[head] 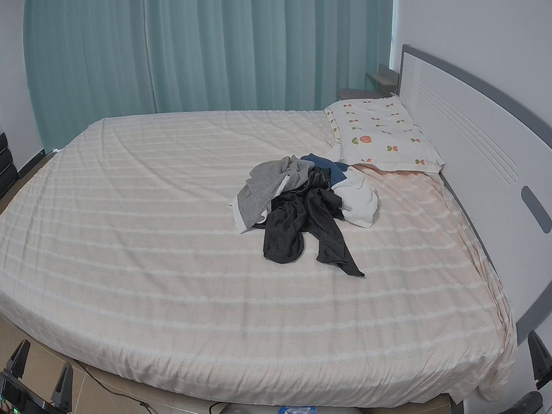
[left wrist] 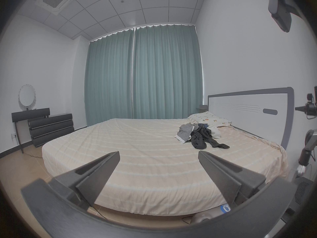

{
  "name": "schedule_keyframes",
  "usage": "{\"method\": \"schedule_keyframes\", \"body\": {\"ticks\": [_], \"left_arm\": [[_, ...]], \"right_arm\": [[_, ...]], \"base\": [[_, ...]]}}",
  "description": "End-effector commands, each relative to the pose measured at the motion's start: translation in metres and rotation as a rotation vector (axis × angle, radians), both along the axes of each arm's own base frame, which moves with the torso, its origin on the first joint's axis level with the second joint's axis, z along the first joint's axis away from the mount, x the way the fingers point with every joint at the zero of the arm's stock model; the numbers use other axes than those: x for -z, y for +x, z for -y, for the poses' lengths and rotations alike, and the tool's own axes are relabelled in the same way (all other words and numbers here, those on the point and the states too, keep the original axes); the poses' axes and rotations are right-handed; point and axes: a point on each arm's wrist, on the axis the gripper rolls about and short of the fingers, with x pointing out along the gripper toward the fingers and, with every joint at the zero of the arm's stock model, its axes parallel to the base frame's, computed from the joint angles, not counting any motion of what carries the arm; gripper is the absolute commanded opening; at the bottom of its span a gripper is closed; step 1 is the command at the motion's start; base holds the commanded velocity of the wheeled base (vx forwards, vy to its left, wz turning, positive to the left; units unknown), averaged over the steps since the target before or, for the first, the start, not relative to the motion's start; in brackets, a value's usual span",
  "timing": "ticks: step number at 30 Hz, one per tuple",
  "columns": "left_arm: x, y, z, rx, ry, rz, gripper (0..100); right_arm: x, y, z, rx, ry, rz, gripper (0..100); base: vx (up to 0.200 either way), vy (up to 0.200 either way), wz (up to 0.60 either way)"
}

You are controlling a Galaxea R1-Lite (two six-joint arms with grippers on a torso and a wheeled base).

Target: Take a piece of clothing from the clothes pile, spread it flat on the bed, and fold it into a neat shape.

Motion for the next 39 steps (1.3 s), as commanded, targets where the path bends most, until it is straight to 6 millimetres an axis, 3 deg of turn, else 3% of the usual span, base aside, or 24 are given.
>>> {"method": "schedule_keyframes", "body": {"ticks": [1, 3, 4, 5, 6, 7, 9, 10, 11, 13, 15, 18, 23, 28, 34, 39], "left_arm": [[0.005, 0.001, 0.0, 0.0, 0.0, -0.016, 100], [0.005, 0.001, 0.0, 0.0, 0.0, -0.016, 100], [0.005, 0.001, 0.0, 0.0, 0.0, -0.016, 100], [0.005, 0.001, 0.0, 0.0, 0.0, -0.016, 100], [0.005, 0.001, 0.0, 0.0, 0.0, -0.016, 100], [0.005, 0.001, 0.0, 0.0, 0.0, -0.016, 100], [0.005, 0.001, 0.0, 0.0, 0.0, -0.016, 100], [0.005, 0.001, 0.0, 0.0, 0.0, -0.016, 100], [0.005, 0.001, 0.0, 0.0, 0.0, -0.016, 100], [0.005, 0.001, 0.0, 0.0, 0.0, -0.016, 100], [0.005, 0.001, 0.0, 0.0, 0.0, -0.016, 100], [0.005, 0.001, 0.0, 0.0, 0.0, -0.016, 100], [0.005, 0.001, 0.0, 0.0, -0.001, -0.016, 100], [0.005, 0.001, 0.0, 0.0, 0.0, -0.016, 100], [0.005, 0.001, 0.0, 0.0, 0.0, -0.016, 100], [0.005, 0.001, 0.0, 0.0, 0.0, -0.016, 100]], "right_arm": [[-0.039, 0.063, -0.004, -0.122, -0.019, -0.301, 100], [-0.036, 0.11, -0.007, -0.167, 0.015, -0.471, 100], [-0.033, 0.125, -0.009, -0.18, 0.02, -0.505, 100], [-0.033, 0.125, -0.009, -0.18, 0.02, -0.505, 100], [-0.025, 0.161, -0.017, -0.212, 0.027, -0.57, 100], [-0.021, 0.179, -0.021, -0.215, 0.029, -0.587, 100], [-0.019, 0.188, -0.023, -0.215, 0.031, -0.593, 100], [-0.004, 0.239, -0.033, -0.174, 0.054, -0.61, 100], [0.002, 0.258, -0.039, -0.155, 0.058, -0.608, 100], [0.008, 0.279, -0.047, -0.136, 0.068, -0.61, 100], [0.026, 0.323, -0.067, -0.085, 0.114, -0.64, 100], [0.043, 0.359, -0.086, -0.045, 0.159, -0.656, 100], [0.065, 0.4, -0.098, -0.024, 0.204, -0.666, 100], [0.082, 0.426, -0.107, 0.019, 0.31, -0.703, 100], [0.107, 0.445, -0.114, 0.05, 0.368, -0.755, 100], [0.115, 0.457, -0.126, 0.055, 0.403, -0.787, 100]], "base": [[0.0, 0.0, 0.0], [0.0, 0.0, 0.0], [0.0, 0.0, 0.0], [0.0, 0.0, 0.0], [0.0, 0.0, 0.0], [0.0, 0.0, 0.0], [0.0, 0.0, 0.0], [0.0, 0.0, 0.0], [0.0, 0.0, 0.0], [0.0, 0.0, 0.0], [0.0, 0.0, 0.0], [0.0, 0.0, 0.0], [0.0, 0.0, 0.0], [0.0, 0.0, 0.0], [0.0, 0.0, 0.0], [0.0, 0.0, 0.0]]}}
